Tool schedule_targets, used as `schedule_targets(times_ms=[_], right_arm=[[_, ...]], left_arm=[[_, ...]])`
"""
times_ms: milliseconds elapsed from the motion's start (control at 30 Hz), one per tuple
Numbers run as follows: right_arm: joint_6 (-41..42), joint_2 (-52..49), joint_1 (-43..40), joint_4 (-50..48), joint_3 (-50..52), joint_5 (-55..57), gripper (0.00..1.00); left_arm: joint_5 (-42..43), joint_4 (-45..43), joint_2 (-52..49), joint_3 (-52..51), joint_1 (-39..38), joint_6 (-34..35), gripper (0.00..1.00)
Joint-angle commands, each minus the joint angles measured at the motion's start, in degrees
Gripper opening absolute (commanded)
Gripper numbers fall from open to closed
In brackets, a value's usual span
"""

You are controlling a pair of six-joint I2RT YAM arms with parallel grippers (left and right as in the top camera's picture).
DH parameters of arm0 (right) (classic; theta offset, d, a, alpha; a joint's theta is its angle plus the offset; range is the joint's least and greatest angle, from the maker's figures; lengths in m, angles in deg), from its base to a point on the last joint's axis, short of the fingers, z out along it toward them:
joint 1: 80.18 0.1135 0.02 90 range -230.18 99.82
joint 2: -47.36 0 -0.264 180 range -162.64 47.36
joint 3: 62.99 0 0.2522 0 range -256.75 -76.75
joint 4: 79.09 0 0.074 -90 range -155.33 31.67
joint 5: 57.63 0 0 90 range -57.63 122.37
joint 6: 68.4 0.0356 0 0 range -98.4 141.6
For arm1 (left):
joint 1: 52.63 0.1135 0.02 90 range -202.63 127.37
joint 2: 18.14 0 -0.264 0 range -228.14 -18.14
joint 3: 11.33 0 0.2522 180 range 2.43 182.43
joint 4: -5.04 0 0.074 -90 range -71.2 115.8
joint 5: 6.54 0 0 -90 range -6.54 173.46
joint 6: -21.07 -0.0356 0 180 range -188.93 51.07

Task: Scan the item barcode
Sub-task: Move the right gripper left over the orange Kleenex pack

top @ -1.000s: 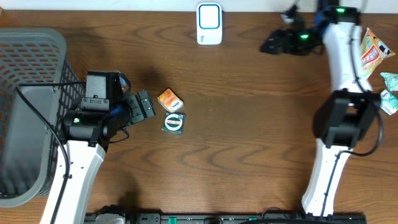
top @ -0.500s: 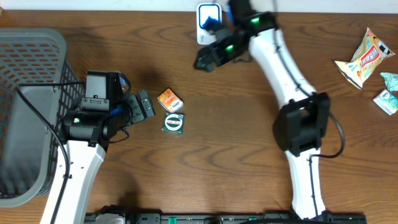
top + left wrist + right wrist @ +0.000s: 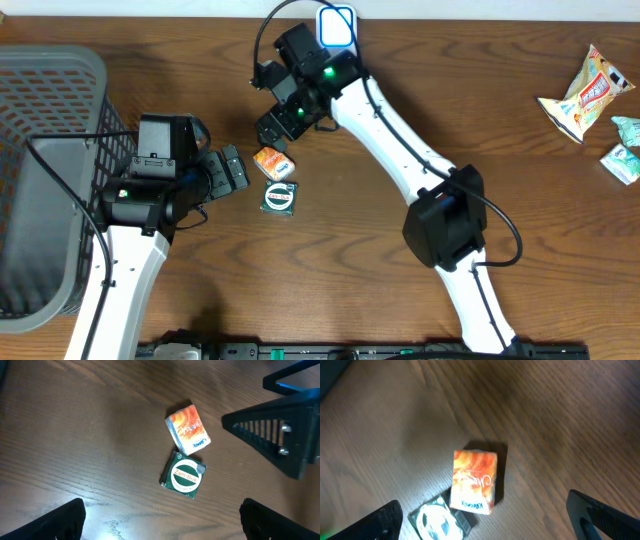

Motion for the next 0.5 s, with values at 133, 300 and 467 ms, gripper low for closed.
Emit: schedule_targets(times_ms=[133,300,467], right_arm=[[5.09,-2.43,1.44,-0.31,0.33,2.91,0.91],[6.58,-5.29,2.25,-0.13,0.33,2.86,0.59],[6.56,-7.32,2.99,-0.24,0.33,2.89,0.56]], left_arm=[[-0.72,0.17,-0.11,0.50,0.35,-0.15,0.98],[-0.72,0.15,-0.11,0.50,0.35,-0.15,0.98],[-0.74,0.15,-0.11,0.50,0.35,-0.15,0.98]])
